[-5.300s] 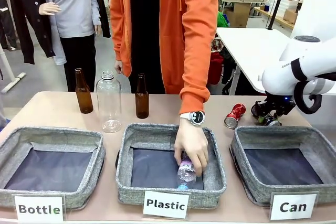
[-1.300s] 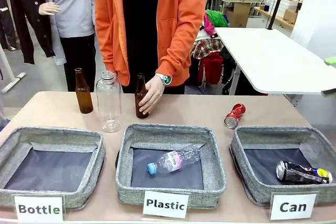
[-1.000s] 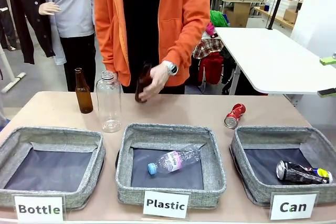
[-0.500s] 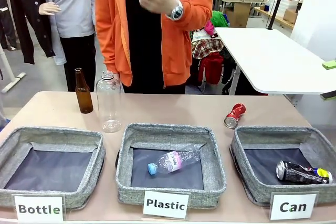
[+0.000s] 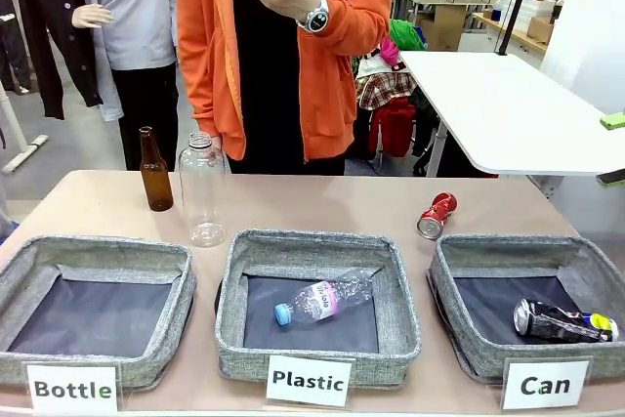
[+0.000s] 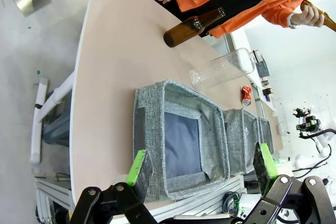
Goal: Sort the can waste into the basket.
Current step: Pick up the can waste from the table and place it in the right Fabric basket.
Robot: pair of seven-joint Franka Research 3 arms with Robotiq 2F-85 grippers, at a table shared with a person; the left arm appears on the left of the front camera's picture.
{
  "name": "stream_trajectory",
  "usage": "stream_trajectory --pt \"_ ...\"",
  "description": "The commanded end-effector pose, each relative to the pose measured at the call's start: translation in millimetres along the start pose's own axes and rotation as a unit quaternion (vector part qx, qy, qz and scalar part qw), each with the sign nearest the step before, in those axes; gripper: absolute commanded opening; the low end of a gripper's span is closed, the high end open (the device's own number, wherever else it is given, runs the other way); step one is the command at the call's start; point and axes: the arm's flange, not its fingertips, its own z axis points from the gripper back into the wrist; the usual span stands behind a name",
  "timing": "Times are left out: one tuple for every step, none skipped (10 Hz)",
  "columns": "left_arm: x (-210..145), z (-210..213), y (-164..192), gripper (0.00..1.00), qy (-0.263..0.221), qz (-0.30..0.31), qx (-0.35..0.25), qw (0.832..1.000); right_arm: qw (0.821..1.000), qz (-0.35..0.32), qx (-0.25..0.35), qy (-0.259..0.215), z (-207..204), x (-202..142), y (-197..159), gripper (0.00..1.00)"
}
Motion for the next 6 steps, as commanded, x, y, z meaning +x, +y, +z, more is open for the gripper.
stream_trajectory --pt "1 0 0 1.00 -0.007 -0.010 -0.008 1.000 1.000 0.000 0.000 0.000 0 0 0 1.00" --pt "1 0 0 1.00 -0.007 -0.010 -0.008 1.000 0.998 -0.030 -0.057 -0.014 -14 -9 4 1.00" --pt "1 0 0 1.00 -0.007 -0.010 -0.008 1.000 0.992 -0.064 -0.106 -0.025 -32 1 21 1.00" --pt "1 0 0 1.00 -0.007 -0.010 -0.008 1.000 0.983 -0.092 -0.154 -0.037 -49 17 39 1.00" --pt "1 0 0 1.00 -0.007 -0.010 -0.008 1.000 0.970 -0.119 -0.208 -0.037 -72 39 54 1.00" --pt "1 0 0 1.00 -0.007 -0.010 -0.008 1.000 0.958 -0.142 -0.248 -0.036 -94 60 61 1.00"
